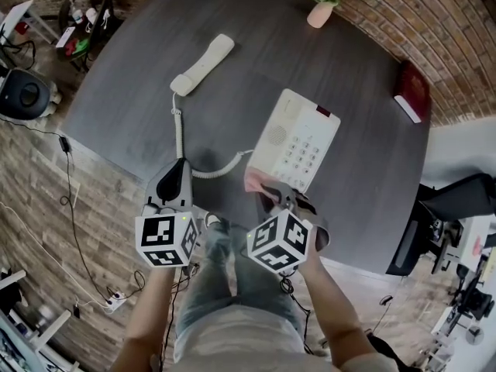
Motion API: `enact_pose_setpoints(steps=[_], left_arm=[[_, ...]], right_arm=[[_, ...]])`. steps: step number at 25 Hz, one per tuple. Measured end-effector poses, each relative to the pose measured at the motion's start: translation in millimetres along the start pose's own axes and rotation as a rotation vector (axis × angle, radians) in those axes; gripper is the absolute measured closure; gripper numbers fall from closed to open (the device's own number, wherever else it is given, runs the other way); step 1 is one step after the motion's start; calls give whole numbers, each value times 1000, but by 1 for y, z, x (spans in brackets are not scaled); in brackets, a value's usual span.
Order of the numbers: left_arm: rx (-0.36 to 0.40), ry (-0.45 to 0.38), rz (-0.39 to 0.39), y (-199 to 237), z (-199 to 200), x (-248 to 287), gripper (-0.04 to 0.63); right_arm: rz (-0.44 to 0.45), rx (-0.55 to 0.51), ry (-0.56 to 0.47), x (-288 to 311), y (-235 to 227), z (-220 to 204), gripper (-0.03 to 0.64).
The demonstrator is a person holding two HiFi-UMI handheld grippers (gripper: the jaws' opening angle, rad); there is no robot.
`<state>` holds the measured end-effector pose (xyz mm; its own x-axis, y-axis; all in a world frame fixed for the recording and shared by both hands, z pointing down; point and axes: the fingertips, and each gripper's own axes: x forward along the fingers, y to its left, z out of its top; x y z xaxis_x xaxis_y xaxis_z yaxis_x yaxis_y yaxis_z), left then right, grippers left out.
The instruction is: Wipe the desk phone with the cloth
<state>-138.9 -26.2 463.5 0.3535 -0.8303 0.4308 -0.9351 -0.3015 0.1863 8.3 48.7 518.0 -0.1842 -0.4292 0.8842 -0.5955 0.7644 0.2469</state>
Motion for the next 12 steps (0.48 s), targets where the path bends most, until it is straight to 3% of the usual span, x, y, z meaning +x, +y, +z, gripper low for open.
enact_pose_setpoints(steps=[12], left_arm=[[4,-35,-37,-21,27,18,592]], right_arm=[[-54,-6,0,-21,-31,-4,595]])
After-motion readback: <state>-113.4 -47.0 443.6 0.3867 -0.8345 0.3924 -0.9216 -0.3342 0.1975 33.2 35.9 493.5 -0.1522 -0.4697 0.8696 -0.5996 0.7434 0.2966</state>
